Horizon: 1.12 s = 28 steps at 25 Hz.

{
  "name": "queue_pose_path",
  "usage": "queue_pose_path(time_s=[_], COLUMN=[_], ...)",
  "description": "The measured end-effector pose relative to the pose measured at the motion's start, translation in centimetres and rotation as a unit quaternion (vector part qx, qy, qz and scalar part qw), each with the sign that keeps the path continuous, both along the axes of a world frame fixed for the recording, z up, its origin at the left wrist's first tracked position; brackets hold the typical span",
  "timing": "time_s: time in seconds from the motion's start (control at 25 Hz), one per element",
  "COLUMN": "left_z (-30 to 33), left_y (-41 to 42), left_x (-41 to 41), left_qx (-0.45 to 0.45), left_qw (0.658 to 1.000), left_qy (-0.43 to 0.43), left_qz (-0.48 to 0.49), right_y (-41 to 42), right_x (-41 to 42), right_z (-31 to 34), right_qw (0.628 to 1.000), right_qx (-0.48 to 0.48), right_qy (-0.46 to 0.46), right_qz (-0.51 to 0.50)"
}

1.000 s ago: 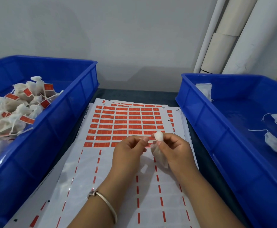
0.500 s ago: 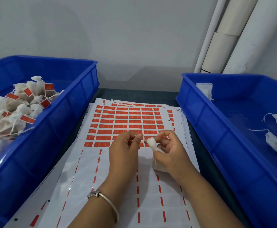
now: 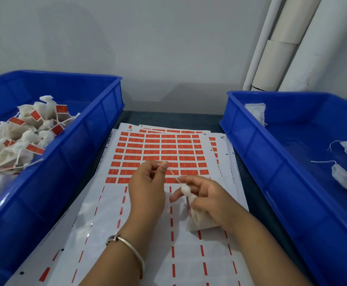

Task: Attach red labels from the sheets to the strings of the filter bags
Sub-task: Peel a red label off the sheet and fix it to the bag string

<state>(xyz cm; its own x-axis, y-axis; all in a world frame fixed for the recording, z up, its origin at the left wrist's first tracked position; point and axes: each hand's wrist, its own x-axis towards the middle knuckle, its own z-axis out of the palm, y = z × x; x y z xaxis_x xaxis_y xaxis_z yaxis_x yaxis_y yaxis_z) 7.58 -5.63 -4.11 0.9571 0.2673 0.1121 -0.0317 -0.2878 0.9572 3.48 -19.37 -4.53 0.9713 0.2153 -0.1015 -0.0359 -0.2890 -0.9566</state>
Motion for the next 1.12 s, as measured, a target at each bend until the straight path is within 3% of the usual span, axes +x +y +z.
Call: queue_pose_path(time_s=[0.32,0.52,0.8,0.92,1.0,1.12], left_z=[-0.4,-1.2,0.2,1.5,1.0,-1.4], left_y=[-0.5,-0.7,-1.3,-1.6,-2.0,-2.8], left_x=[-0.5,-0.2,-0.2,0.8,1.7,2.0], left_qx=[-0.028,-0.008,0.034,0.060,0.129,0.334], left_qw=[0.996,0.995,0.991,0.986,0.979,0.920], left_qy=[-0.032,-0.001,-0.019,-0.009,0.010,0.035], left_qz=[-0.077,-0.100,-0.130,-0.157,-0.157,-0.205], right_y=[0.0,-0.6,-1.4,-1.7,-2.0,-2.3], right_x=[-0.1,0.3,0.1,0.5,0.7,0.9], right_z=[0.4,0.2,0.5,0.5,0.6,0.4], right_qw=[0.988,0.962,0.983,0.956,0.925,0.897], right_qx=[0.137,0.151,0.068,0.182,0.259,0.326], right_qy=[0.037,0.038,0.046,0.062,0.080,0.092], right_qz=[-0.064,-0.224,-0.162,-0.220,-0.265,-0.284])
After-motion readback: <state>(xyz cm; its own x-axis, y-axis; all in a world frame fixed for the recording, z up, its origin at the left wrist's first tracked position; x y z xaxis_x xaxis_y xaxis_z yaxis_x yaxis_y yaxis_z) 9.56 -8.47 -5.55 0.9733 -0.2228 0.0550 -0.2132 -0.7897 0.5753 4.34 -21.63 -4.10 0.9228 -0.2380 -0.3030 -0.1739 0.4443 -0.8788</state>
